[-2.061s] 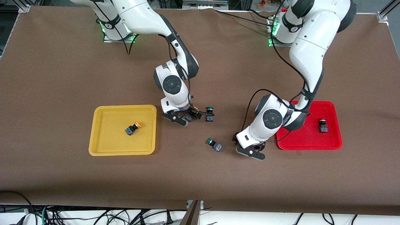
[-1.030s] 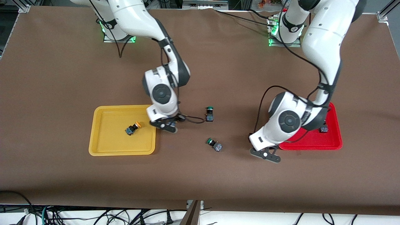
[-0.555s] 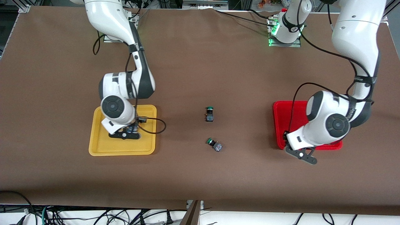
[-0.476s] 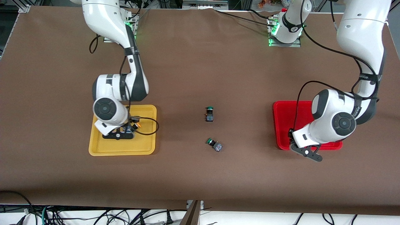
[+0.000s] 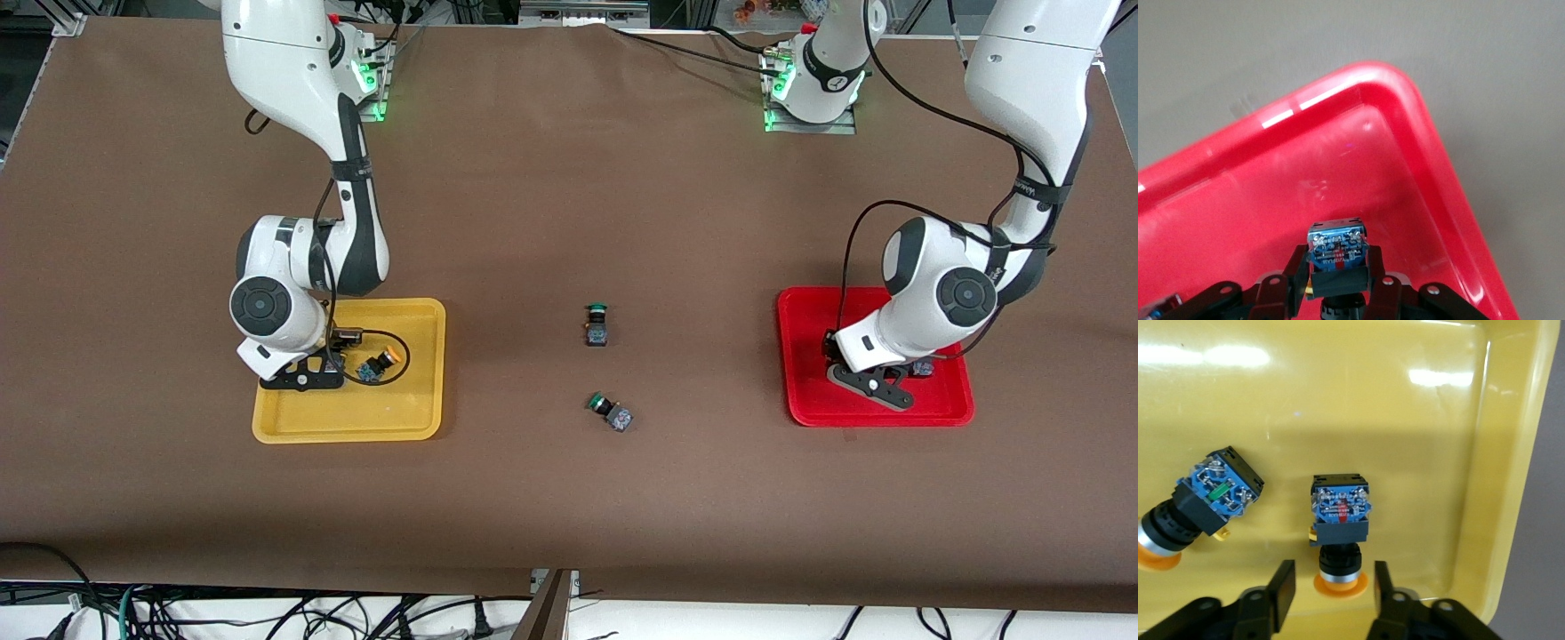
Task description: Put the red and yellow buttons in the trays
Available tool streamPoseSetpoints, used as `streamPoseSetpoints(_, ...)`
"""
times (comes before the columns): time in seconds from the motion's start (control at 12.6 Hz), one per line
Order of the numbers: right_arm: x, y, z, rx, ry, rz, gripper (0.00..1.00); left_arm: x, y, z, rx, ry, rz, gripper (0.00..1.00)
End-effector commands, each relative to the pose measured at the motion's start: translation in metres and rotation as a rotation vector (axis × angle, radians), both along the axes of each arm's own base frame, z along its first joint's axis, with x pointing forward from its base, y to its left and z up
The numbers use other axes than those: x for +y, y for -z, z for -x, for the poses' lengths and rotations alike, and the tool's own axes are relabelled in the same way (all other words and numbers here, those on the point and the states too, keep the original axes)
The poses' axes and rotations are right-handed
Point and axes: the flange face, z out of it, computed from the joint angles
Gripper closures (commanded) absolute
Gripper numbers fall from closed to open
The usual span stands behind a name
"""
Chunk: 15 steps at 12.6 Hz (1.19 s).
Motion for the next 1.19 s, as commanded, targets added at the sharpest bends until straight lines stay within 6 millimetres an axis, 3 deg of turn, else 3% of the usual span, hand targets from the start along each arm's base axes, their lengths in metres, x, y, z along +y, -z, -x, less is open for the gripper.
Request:
streamPoseSetpoints(0.0,0.000,-0.030,-0.005,-0.045,-0.007,-0.053,0.01,0.013,-0.011,0.016,-0.006,0.004,-0.015,0.85)
streamPoseSetpoints(0.08,0.003,-0.051,-0.011,-0.078,-0.002,-0.079,0.01,0.015,-0.010,0.016,-0.004,-0.002,-0.013,0.74)
streamPoseSetpoints(0.24,0.021,-0.088,-0.025,-0.117,-0.014,-0.109,0.01,0.018,-0.007,0.013,-0.003,-0.027,-0.004,0.01)
streamPoseSetpoints(0.32,0.031,-0.101,-0.026,-0.093,0.013,-0.117,0.01,0.018,-0.011,0.008,-0.011,-0.033,-0.004,0.00)
streamPoseSetpoints(0.55,0.049,-0.170,-0.009,-0.056,0.091,-0.207,0.01,0.011,-0.051,-0.023,-0.075,-0.046,-0.004,0.00)
streamPoseSetpoints(0.79,0.023,-0.230,0.008,-0.026,0.100,-0.263,0.01,0.002,-0.114,-0.052,-0.011,-0.141,0.101,0.00)
streamPoseSetpoints(0.87,0.015,-0.250,0.014,-0.031,0.088,-0.278,0.00,-0.011,-0.140,-0.057,0.028,-0.138,0.119,0.00)
streamPoseSetpoints(0.95,0.006,-0.264,0.019,-0.029,0.079,-0.278,0.00,-0.011,-0.171,-0.063,0.034,-0.150,0.117,0.00)
streamPoseSetpoints(1.11,-0.016,-0.282,0.028,-0.014,0.078,-0.255,0.00,-0.014,-0.231,-0.051,0.017,-0.252,0.096,0.00)
